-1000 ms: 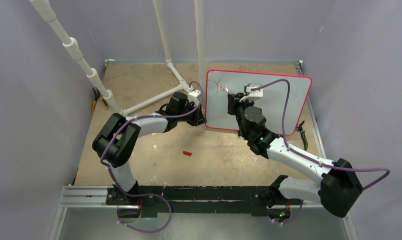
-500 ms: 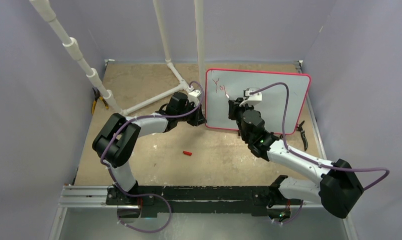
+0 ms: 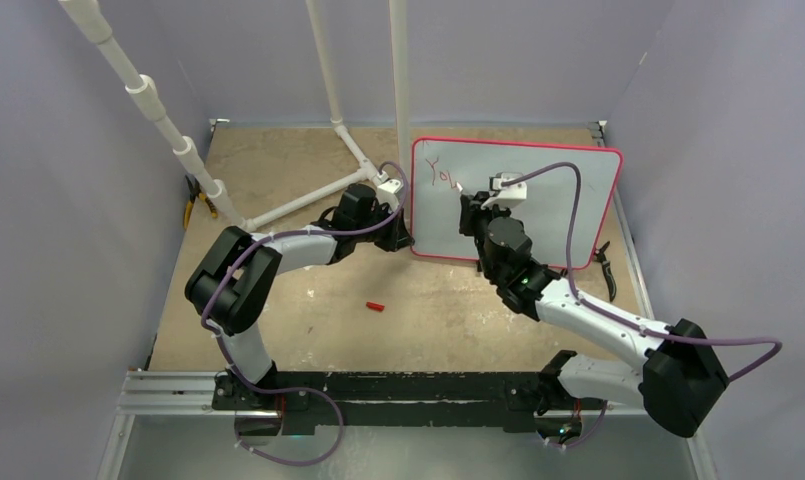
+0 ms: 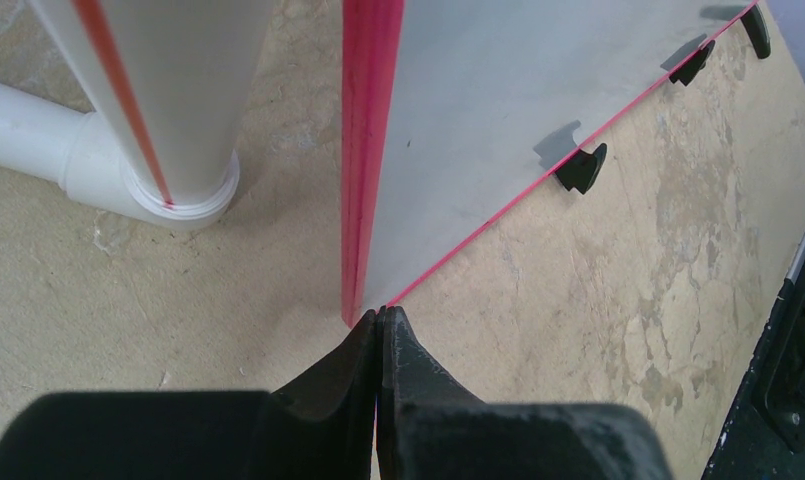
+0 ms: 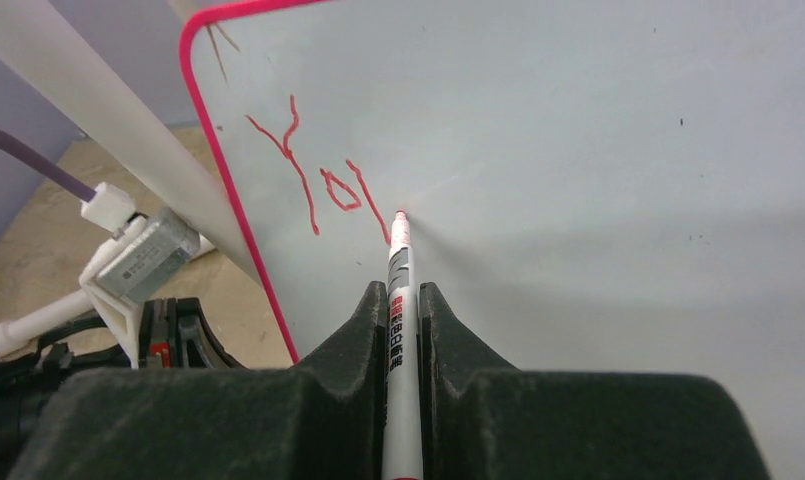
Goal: Write a sentence on the whiteboard
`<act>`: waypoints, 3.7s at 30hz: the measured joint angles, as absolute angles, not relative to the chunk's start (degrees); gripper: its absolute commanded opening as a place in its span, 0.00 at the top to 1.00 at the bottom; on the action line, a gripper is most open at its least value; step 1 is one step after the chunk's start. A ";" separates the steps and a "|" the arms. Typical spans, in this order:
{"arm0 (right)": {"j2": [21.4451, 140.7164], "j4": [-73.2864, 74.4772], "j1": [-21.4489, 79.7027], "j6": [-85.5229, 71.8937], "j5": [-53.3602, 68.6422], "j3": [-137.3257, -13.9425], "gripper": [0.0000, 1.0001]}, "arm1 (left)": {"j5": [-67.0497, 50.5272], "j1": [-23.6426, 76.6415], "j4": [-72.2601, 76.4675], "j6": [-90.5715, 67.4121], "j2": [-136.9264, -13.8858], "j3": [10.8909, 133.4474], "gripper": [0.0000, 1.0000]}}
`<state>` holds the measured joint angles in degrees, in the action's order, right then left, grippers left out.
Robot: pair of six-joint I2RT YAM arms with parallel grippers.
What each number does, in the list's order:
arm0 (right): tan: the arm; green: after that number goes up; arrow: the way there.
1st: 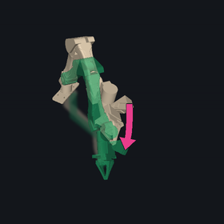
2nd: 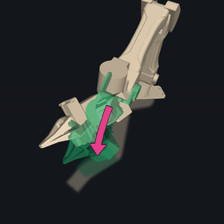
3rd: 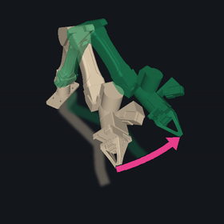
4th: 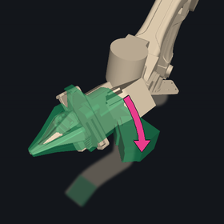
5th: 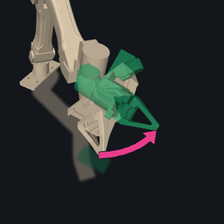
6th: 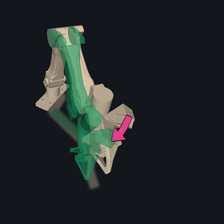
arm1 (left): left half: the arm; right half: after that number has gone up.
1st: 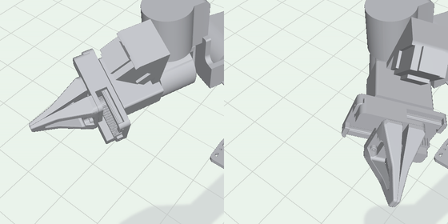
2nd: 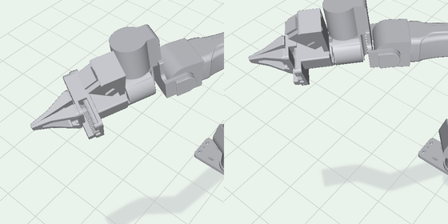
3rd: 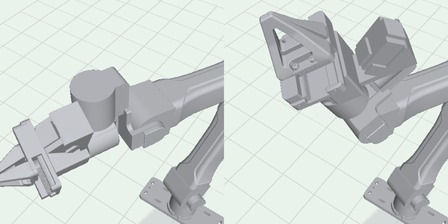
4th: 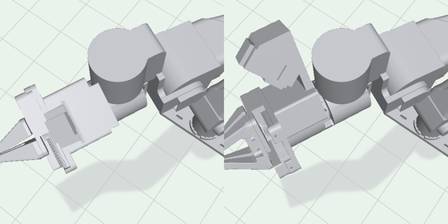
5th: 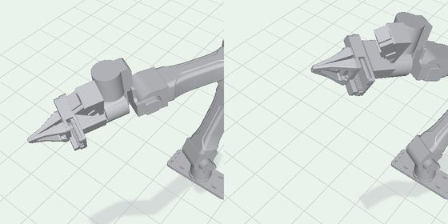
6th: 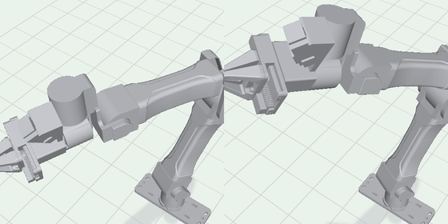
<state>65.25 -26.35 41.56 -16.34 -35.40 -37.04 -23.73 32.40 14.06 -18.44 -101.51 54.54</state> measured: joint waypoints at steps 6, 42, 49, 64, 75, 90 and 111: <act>66.19 -27.88 41.56 -15.03 -35.53 -39.24 1.00 | -23.73 32.40 14.06 -18.44 -101.51 54.54 1.00; 62.85 -24.38 41.36 -17.93 -36.62 -36.27 1.00 | -23.75 32.40 14.06 -18.44 -101.54 54.57 1.00; 57.01 -25.67 41.30 -17.34 -36.49 -34.89 1.00 | -23.79 32.45 14.00 -18.44 -101.54 54.57 1.00; 57.25 -25.76 39.68 -16.47 -38.22 -34.70 1.00 | -23.77 32.45 13.87 -18.41 -101.51 54.68 1.00; 59.11 -26.55 38.30 -15.31 -37.36 -34.70 1.00 | -23.79 32.45 13.63 -18.41 -101.54 54.81 1.00; 59.72 -26.04 38.17 -14.41 -33.39 -34.20 1.00 | -23.79 32.45 13.58 -18.41 -101.54 54.85 1.00; 55.13 -21.80 38.17 -15.33 -36.14 -32.77 1.00 | -23.77 32.64 13.56 -18.41 -101.54 54.87 1.00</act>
